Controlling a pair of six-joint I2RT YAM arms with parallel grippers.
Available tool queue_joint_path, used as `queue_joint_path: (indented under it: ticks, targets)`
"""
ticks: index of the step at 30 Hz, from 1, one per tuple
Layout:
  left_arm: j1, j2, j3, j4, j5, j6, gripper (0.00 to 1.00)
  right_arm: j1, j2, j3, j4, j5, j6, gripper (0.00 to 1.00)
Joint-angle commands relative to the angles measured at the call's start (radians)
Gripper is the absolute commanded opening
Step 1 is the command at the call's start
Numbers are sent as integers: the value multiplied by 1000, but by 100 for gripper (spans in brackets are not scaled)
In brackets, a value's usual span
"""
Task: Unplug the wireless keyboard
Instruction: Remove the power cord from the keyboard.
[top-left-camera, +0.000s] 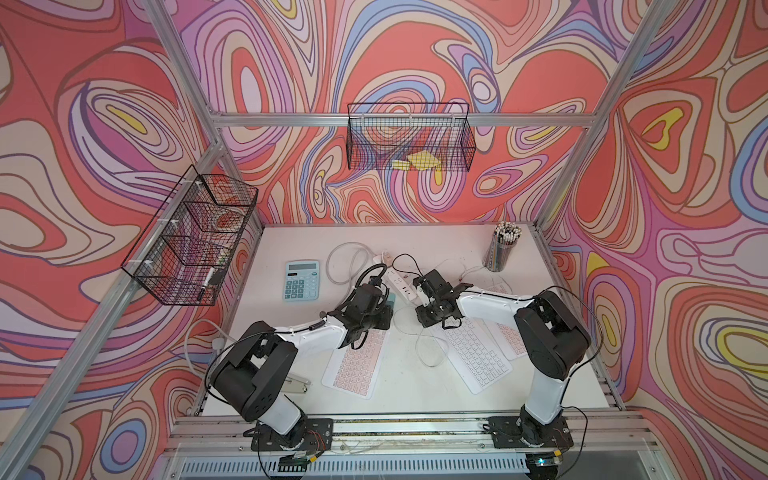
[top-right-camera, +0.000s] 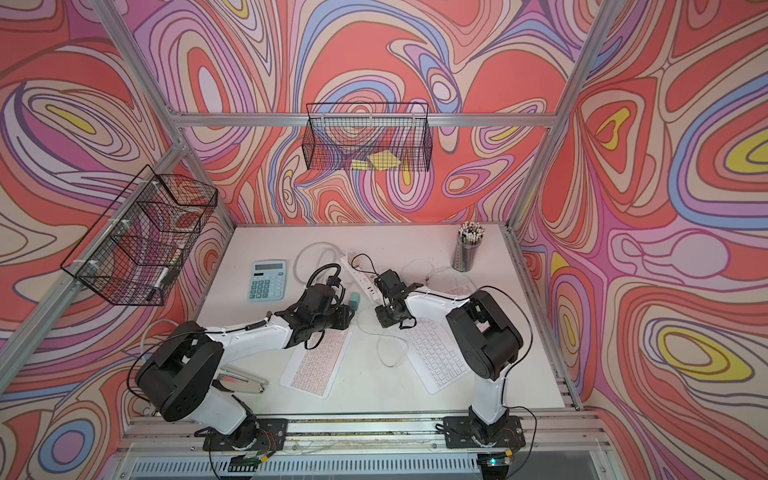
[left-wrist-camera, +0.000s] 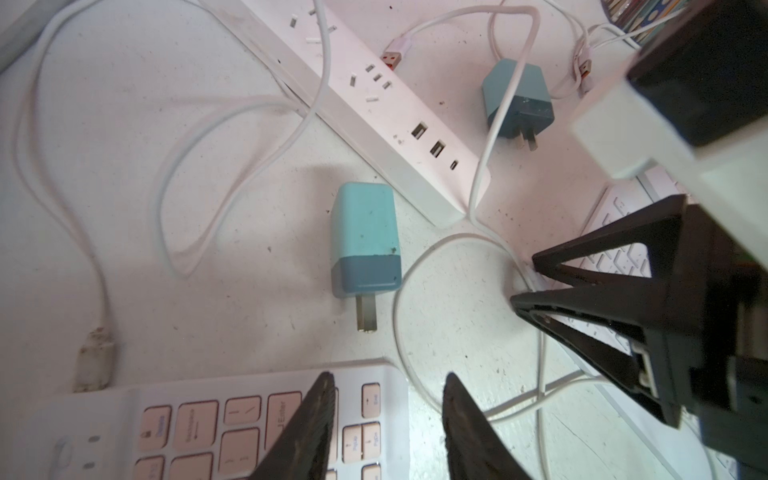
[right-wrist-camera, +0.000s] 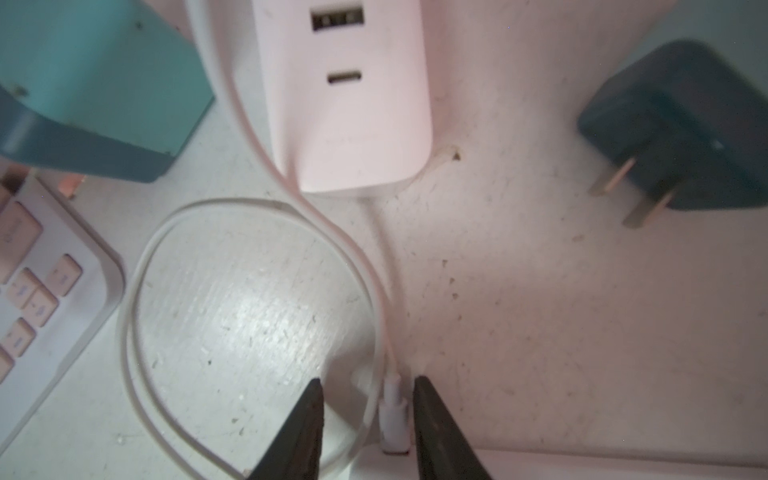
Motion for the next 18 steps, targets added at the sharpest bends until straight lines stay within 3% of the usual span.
queue_joint_path:
  ticks: [1, 6, 14, 18]
  targets:
    - [3, 3, -9, 9, -2, -11, 44, 4, 14, -9, -25, -12, 3, 41]
    - [3, 2, -8, 9, -2, -13, 45, -7, -38, -2, -30, -28, 6, 42]
    - [3, 0, -14, 13, -8, -15, 44, -45, -79, -22, -42, -3, 2, 26]
    - [3, 9, -10, 17, -4, -19, 44, -46, -73, -16, -50, -9, -4, 24]
